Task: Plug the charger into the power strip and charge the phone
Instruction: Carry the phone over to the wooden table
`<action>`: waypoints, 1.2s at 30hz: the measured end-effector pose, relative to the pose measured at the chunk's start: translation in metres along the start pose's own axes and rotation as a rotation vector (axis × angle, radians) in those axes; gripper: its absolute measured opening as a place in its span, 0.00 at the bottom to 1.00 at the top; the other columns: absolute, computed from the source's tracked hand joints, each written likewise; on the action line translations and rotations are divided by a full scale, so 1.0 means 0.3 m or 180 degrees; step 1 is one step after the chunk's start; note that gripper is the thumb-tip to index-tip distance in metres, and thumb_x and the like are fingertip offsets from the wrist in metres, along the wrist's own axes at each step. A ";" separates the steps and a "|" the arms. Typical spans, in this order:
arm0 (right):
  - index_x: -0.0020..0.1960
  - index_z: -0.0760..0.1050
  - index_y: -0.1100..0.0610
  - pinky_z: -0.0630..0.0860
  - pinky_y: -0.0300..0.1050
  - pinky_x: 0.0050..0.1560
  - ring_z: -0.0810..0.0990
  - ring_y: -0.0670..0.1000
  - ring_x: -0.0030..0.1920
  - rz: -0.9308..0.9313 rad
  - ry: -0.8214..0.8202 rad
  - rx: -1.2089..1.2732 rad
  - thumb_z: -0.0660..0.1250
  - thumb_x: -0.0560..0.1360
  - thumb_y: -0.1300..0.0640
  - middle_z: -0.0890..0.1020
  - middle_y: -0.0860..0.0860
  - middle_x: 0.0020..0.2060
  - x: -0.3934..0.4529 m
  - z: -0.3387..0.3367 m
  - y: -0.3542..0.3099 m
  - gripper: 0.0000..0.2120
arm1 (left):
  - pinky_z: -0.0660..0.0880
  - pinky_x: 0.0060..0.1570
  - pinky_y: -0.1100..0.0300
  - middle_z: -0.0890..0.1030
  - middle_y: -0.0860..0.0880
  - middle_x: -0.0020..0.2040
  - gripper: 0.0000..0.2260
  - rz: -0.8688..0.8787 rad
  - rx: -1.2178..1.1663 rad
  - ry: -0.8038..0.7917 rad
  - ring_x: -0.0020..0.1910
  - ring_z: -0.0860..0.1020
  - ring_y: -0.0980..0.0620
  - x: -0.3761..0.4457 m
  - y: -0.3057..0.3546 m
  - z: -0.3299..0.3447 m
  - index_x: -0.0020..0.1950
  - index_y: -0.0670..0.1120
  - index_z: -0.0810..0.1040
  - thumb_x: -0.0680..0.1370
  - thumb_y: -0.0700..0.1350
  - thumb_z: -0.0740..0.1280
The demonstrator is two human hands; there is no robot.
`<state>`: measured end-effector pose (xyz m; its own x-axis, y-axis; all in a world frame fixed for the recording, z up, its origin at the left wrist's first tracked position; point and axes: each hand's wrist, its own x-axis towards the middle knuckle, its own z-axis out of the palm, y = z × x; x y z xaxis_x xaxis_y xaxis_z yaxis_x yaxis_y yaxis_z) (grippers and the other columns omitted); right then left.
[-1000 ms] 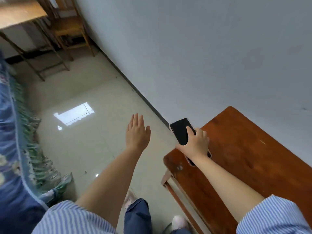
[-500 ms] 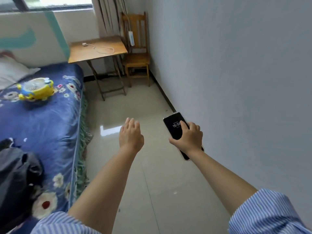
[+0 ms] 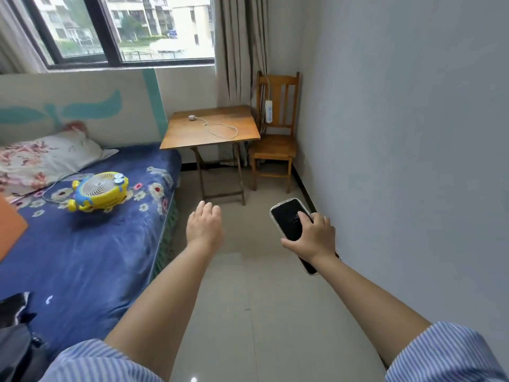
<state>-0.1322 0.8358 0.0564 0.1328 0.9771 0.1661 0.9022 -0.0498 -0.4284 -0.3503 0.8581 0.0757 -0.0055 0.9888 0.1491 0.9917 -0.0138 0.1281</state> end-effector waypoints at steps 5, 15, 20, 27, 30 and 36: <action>0.65 0.64 0.56 0.66 0.52 0.59 0.67 0.61 0.59 -0.0140 -0.0080 -0.0023 0.70 0.64 0.44 0.72 0.59 0.58 0.462 0.073 -0.129 0.34 | 0.57 0.71 0.53 0.63 0.43 0.72 0.21 -0.0167 -0.0072 0.0065 0.74 0.55 0.47 0.408 -0.080 0.010 0.68 0.41 0.62 0.75 0.39 0.59; 0.65 0.65 0.55 0.66 0.52 0.60 0.67 0.60 0.59 -0.0238 -0.0179 -0.0191 0.69 0.64 0.42 0.72 0.59 0.59 1.280 0.329 -0.401 0.34 | 0.61 0.70 0.51 0.67 0.43 0.69 0.19 -0.0212 0.0016 0.0019 0.72 0.58 0.45 1.259 -0.349 0.060 0.66 0.41 0.65 0.75 0.42 0.61; 0.64 0.66 0.55 0.67 0.52 0.59 0.68 0.61 0.59 -0.0182 -0.0144 -0.0194 0.69 0.63 0.42 0.73 0.59 0.58 1.678 0.421 -0.526 0.34 | 0.64 0.66 0.51 0.69 0.42 0.67 0.18 -0.0241 0.0062 -0.0029 0.70 0.61 0.44 1.668 -0.469 0.083 0.64 0.40 0.67 0.75 0.42 0.60; 0.65 0.65 0.55 0.68 0.52 0.59 0.67 0.60 0.60 -0.0197 -0.0272 -0.0239 0.69 0.65 0.41 0.73 0.59 0.59 2.210 0.624 -0.637 0.34 | 0.68 0.61 0.52 0.72 0.43 0.62 0.15 -0.0220 0.0099 -0.0108 0.65 0.66 0.44 2.200 -0.596 0.230 0.61 0.41 0.68 0.74 0.42 0.60; 0.66 0.63 0.54 0.69 0.52 0.60 0.67 0.59 0.61 -0.0290 -0.0377 -0.0269 0.67 0.65 0.40 0.72 0.59 0.60 2.419 0.734 -0.671 0.35 | 0.65 0.66 0.52 0.70 0.43 0.65 0.17 -0.0314 0.0112 -0.0126 0.68 0.63 0.45 2.405 -0.649 0.305 0.64 0.41 0.67 0.75 0.41 0.59; 0.67 0.62 0.53 0.68 0.51 0.60 0.67 0.59 0.62 -0.0682 -0.0753 -0.0452 0.67 0.66 0.40 0.72 0.58 0.61 2.839 0.923 -0.826 0.34 | 0.64 0.66 0.53 0.70 0.44 0.65 0.17 -0.0683 0.0120 -0.0396 0.67 0.64 0.45 2.753 -0.808 0.400 0.63 0.42 0.67 0.75 0.43 0.60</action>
<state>-0.3562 1.7377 0.0580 -0.1496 0.9885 0.0212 0.9496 0.1496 -0.2753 -0.5797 1.6959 0.0501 -0.2030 0.9792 0.0004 0.9736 0.2018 0.1069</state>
